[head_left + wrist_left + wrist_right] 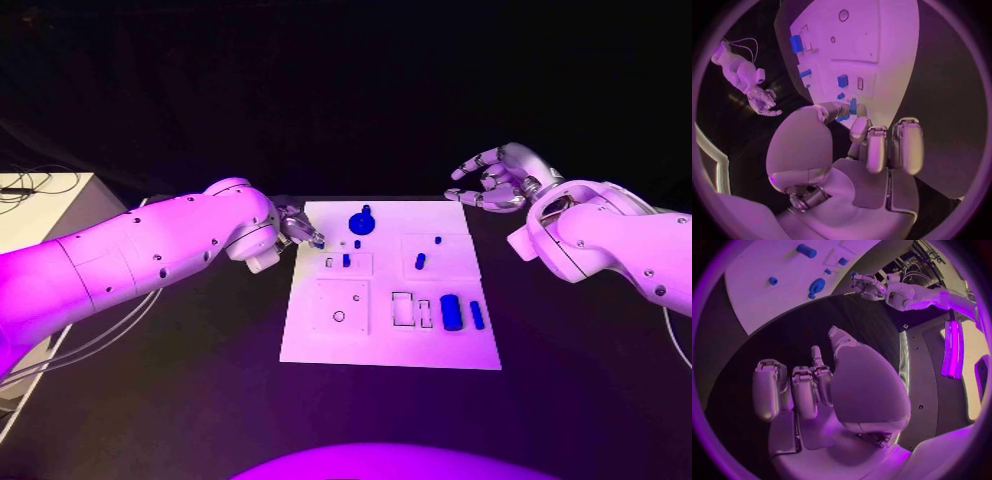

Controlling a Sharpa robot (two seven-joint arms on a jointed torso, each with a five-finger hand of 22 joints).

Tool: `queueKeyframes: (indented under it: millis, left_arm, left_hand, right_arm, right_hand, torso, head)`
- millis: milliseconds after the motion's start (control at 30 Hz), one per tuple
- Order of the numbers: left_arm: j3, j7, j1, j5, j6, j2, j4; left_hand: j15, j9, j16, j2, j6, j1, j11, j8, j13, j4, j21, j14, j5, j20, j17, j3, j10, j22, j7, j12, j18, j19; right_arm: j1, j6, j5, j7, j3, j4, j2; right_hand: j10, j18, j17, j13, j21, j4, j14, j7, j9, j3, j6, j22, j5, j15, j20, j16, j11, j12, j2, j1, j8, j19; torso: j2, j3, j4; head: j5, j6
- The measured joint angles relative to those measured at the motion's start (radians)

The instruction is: Assemble the parts on the task board

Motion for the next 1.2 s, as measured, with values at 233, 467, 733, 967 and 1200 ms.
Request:
queueKeyframes:
  millis: [233,467,733,967,1200]
  left_arm:
    - [-0.015,-0.001,-0.013,-0.032,-0.026,0.009,0.01]
    - [-0.025,-0.001,-0.017,-0.052,-0.034,0.024,0.012]
    - [-0.033,-0.002,-0.019,-0.07,-0.034,0.031,0.01]
    - [-0.037,-0.003,-0.02,-0.09,-0.03,0.04,0.005]
    - [-0.039,-0.005,-0.02,-0.109,-0.019,0.044,0.0]
  left_hand:
    - [0.0,0.014,0.0,-0.005,0.0,-0.005,0.0,0.0,0.0,0.0,0.0,0.0,0.0,0.0,0.0,0.0,0.0,0.0,0.0,0.0,0.0,0.0]
    - [0.0,0.014,0.0,-0.008,0.005,-0.008,0.0,0.0,0.0,0.0,0.0,0.0,0.0,0.0,0.0,0.0,0.0,0.0,-0.005,0.0,0.0,0.0]
    - [0.0,0.014,0.0,-0.008,0.005,-0.008,0.0,-0.001,0.0,-0.009,0.0,0.0,0.0,0.0,0.0,0.009,0.0,0.0,-0.005,0.0,0.0,0.0]
    - [0.0,0.014,0.0,-0.008,0.005,-0.008,0.0,0.003,-0.002,-0.009,0.0,0.0,-0.001,0.0,0.0,0.009,0.0,0.0,-0.005,0.0,0.0,0.0]
    - [0.0,0.015,0.0,-0.007,0.006,-0.007,0.0,0.003,-0.004,-0.009,0.0,0.0,-0.002,0.0,0.0,0.008,0.0,0.0,-0.006,0.0,0.0,0.0]
  right_arm:
    - [-0.001,0.0,0.0,0.0,0.0,-0.001,0.001]
    - [-0.002,0.0,0.0,0.001,0.0,-0.001,0.001]
    - [-0.002,0.001,0.0,0.001,0.0,0.0,0.001]
    - [-0.002,0.001,0.0,0.001,0.0,0.002,0.001]
    - [-0.002,0.001,0.0,0.001,0.0,0.003,0.0]
  right_hand:
    - [0.0,0.0,0.0,0.0,0.0,0.0,0.0,0.0,0.001,0.0,0.0,0.0,0.0,0.0,0.0,0.0,0.0,0.0,0.0,0.0,0.0,0.0]
    - [0.0,0.0,0.0,0.0,0.0,0.0,0.0,0.0,0.001,0.0,0.0,0.0,0.0,0.0,0.0,0.0,0.0,0.0,0.0,0.0,0.0,0.0]
    - [0.0,0.0,0.0,0.0,0.0,0.0,0.0,0.0,0.001,0.0,0.0,0.0,0.0,0.0,0.0,0.0,0.0,0.0,0.0,0.0,0.0,0.0]
    - [0.0,0.0,0.0,0.0,0.0,0.0,0.0,0.0,0.001,0.0,0.0,0.0,0.0,0.0,0.0,0.0,0.0,0.0,0.0,0.0,0.0,0.0]
    - [0.0,0.0,0.0,0.0,0.0,0.0,0.0,0.0,0.001,0.0,0.0,0.0,0.0,0.0,0.0,0.0,0.0,0.0,0.0,0.0,0.0,0.0]
  torso:
    - [0.0,0.0001,-0.0006]
    - [0.001,0.0004,-0.0002]
    - [0.001,0.0009,0.0007]
    - [0.001,0.0007,0.0006]
    - [0.001,0.0004,0.0013]
  head:
    - [-0.001,-0.003]
    - [-0.004,-0.007]
    - [-0.006,-0.012]
    - [-0.007,-0.015]
    - [-0.008,-0.019]
